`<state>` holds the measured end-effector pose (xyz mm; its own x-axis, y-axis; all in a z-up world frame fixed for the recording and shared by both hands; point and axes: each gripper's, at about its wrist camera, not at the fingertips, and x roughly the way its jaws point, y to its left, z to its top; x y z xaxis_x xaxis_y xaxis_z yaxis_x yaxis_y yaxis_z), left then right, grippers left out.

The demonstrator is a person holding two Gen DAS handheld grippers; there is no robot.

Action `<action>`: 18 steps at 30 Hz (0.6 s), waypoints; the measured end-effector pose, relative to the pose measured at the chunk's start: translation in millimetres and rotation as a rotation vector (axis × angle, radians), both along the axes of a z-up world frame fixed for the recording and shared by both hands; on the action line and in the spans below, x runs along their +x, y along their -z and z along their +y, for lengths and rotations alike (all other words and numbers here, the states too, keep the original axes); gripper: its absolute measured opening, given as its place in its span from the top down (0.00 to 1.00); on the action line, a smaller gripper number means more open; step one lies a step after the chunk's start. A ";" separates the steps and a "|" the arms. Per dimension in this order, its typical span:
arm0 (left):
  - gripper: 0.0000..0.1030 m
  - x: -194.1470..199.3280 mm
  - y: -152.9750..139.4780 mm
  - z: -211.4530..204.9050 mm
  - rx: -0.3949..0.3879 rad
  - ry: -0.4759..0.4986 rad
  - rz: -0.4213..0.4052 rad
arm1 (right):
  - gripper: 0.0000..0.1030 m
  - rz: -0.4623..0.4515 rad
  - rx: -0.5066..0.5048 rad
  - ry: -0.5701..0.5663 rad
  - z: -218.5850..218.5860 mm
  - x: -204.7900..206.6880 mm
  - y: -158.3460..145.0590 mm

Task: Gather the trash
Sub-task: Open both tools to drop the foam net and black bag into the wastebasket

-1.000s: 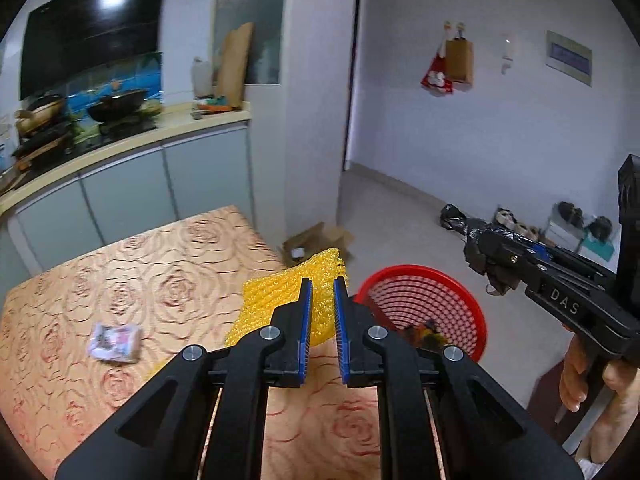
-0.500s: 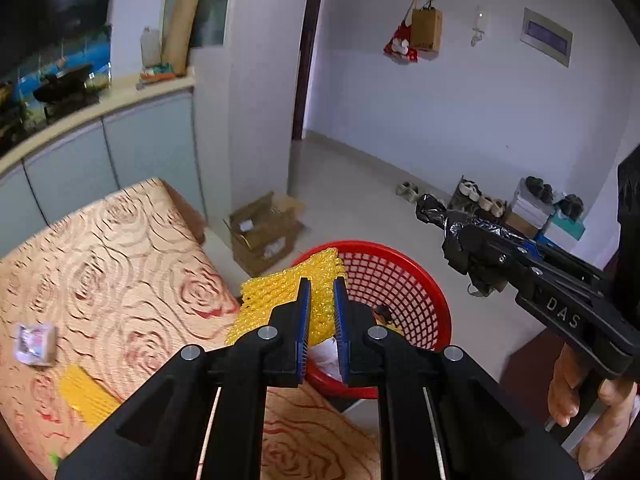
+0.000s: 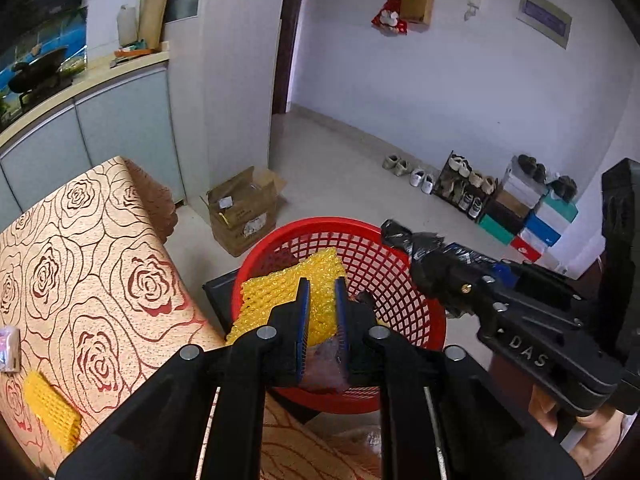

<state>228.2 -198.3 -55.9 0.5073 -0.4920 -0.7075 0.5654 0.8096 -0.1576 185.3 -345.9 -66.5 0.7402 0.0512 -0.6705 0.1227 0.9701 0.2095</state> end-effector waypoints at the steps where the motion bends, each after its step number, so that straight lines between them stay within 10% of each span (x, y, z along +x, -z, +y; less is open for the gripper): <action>1: 0.81 -0.3 -0.1 -0.4 -0.002 0.003 -0.002 | 0.68 0.009 0.016 -0.001 -2.2 0.9 2.4; 4: 0.65 -2.3 -2.6 0.9 -0.018 0.004 -0.020 | 0.59 0.030 0.060 -0.007 -6.8 1.7 8.1; 18: 0.47 -7.7 -20.0 33.7 -0.050 -0.067 -0.058 | 0.53 0.008 0.042 -0.001 -0.2 -7.5 1.4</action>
<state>220.5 -164.6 -35.8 0.5797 -0.4894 -0.6515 0.5194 0.8380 -0.1673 177.8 -346.0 -67.9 0.7348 0.0799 -0.6736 0.1238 0.9606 0.2489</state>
